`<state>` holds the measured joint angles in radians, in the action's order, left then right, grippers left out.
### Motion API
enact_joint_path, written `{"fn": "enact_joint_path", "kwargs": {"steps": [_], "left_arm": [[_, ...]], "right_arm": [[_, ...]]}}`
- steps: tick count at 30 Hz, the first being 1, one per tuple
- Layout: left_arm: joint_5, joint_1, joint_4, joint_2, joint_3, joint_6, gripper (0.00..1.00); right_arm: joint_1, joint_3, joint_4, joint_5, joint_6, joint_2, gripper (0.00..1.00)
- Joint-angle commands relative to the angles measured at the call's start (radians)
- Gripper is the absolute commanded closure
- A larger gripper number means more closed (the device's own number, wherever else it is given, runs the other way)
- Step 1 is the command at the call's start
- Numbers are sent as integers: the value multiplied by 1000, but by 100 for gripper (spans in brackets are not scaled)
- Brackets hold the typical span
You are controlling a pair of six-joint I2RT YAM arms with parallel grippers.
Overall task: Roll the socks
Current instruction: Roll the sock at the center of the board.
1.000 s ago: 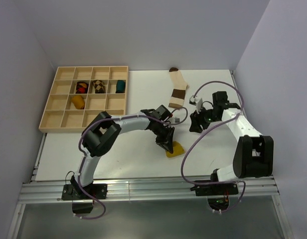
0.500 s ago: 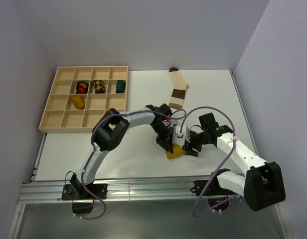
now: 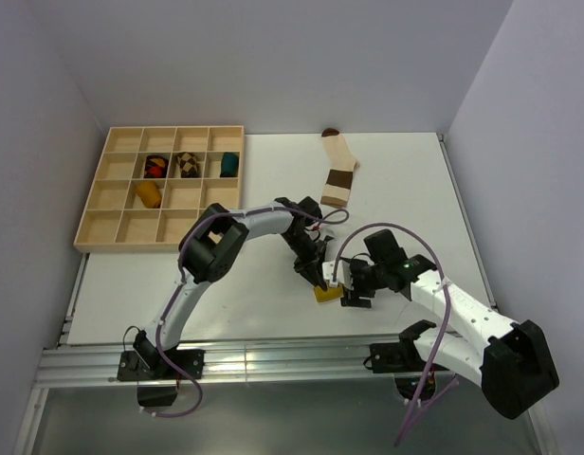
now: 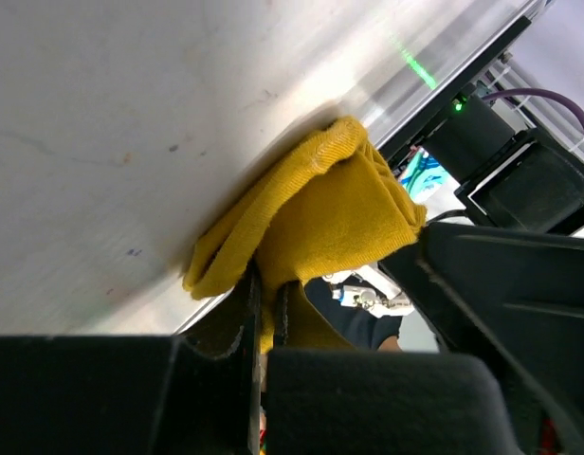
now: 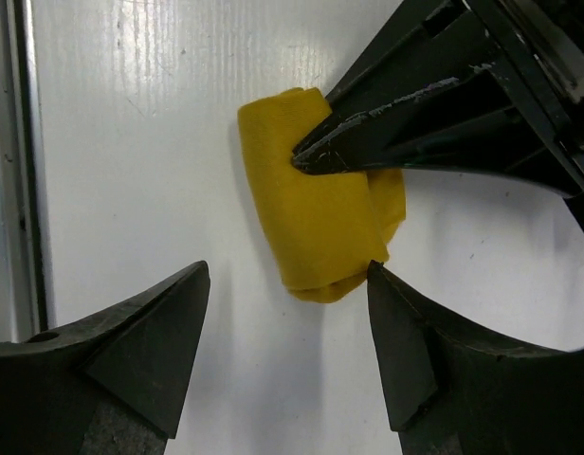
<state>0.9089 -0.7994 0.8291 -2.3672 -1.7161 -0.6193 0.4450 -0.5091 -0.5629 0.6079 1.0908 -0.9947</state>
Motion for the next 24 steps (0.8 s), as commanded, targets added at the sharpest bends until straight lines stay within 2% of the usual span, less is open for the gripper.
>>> {"fn": "enact_joint_path", "kwargs": {"steps": [1,5,16,22,24], "left_arm": [[-169,23,10,-66,1,43,100],[-166,28,8,-73,-7,46,100],[-148,37,15,-96,-31,55,99],[-102,37,-5,-87,-25,62,94],[-90,37,-11,-79,-11,66,92]], "right_arm": [[49,23,115,-63,4,21,25],[98,67,210,-128,0,22,25],[207,136,330,-255,6,1,26],[215,112,347,-273,1,-90,34],[215,107,354,-280,0,-119,40]]}}
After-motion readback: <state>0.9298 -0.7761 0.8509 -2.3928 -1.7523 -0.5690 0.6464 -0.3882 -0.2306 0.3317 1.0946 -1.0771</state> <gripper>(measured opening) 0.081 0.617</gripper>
